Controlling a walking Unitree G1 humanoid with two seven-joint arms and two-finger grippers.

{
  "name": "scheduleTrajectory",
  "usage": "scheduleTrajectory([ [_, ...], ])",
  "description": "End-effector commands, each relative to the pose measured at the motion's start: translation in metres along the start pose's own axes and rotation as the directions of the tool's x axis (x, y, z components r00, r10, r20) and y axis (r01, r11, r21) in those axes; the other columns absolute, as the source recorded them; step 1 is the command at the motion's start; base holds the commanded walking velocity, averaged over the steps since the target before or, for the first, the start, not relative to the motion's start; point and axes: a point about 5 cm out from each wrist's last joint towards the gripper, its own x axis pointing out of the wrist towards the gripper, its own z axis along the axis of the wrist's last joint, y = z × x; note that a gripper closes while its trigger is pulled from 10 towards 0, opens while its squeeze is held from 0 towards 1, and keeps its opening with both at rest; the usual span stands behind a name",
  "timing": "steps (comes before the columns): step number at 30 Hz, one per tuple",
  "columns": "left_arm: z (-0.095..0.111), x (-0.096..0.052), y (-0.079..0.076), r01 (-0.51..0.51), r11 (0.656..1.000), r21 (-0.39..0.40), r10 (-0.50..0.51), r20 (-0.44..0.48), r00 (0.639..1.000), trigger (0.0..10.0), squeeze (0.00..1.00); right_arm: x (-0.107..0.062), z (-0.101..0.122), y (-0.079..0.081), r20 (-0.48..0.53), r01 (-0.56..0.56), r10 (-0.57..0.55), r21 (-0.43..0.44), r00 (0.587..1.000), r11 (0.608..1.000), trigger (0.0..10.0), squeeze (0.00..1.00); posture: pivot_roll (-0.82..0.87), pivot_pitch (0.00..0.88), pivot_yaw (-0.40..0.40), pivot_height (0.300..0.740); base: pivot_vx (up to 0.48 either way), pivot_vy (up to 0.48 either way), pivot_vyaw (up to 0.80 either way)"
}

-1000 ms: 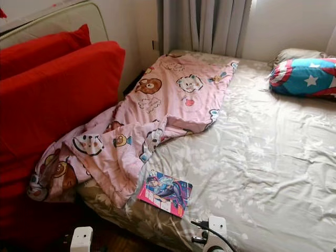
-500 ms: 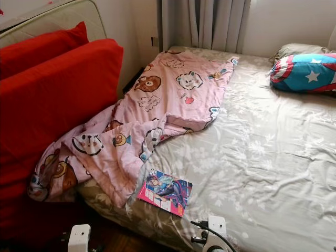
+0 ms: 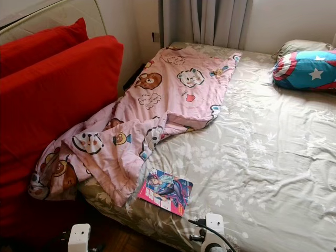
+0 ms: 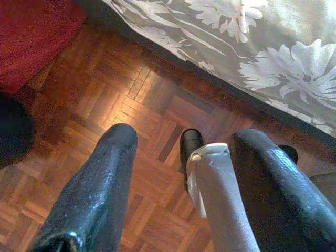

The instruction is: Clean up the room

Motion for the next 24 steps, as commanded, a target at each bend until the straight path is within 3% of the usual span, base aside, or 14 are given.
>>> scheduleTrajectory([
  [1,-0.0089,-0.0023,0.0023,-0.009,1.0,0.0,0.009,-0.03,0.999,10.0,0.0,-0.0021,-0.0092,-0.0014,-0.029,0.012,-0.012,0.012,0.999,1.0,10.0,0.0,0.0,0.113,0.028,0.74,0.0,0.0,0.0],
  [16,-0.0102,-0.0026,0.0008,-0.017,1.0,-0.012,0.017,-0.026,1.0,10.0,0.0,-0.0018,-0.0069,-0.001,-0.02,-0.008,0.007,-0.032,1.0,0.999,10.0,0.0,0.02,0.099,0.016,0.74,0.0,0.0,0.0],
  [24,-0.0087,-0.0023,0.0025,-0.023,1.0,-0.006,0.023,-0.025,0.999,10.0,0.0,-0.0014,-0.0054,0.0005,-0.011,-0.006,0.005,-0.024,1.0,1.0,10.0,0.0,0.02,0.115,0.02,0.74,0.0,0.0,0.8],
])
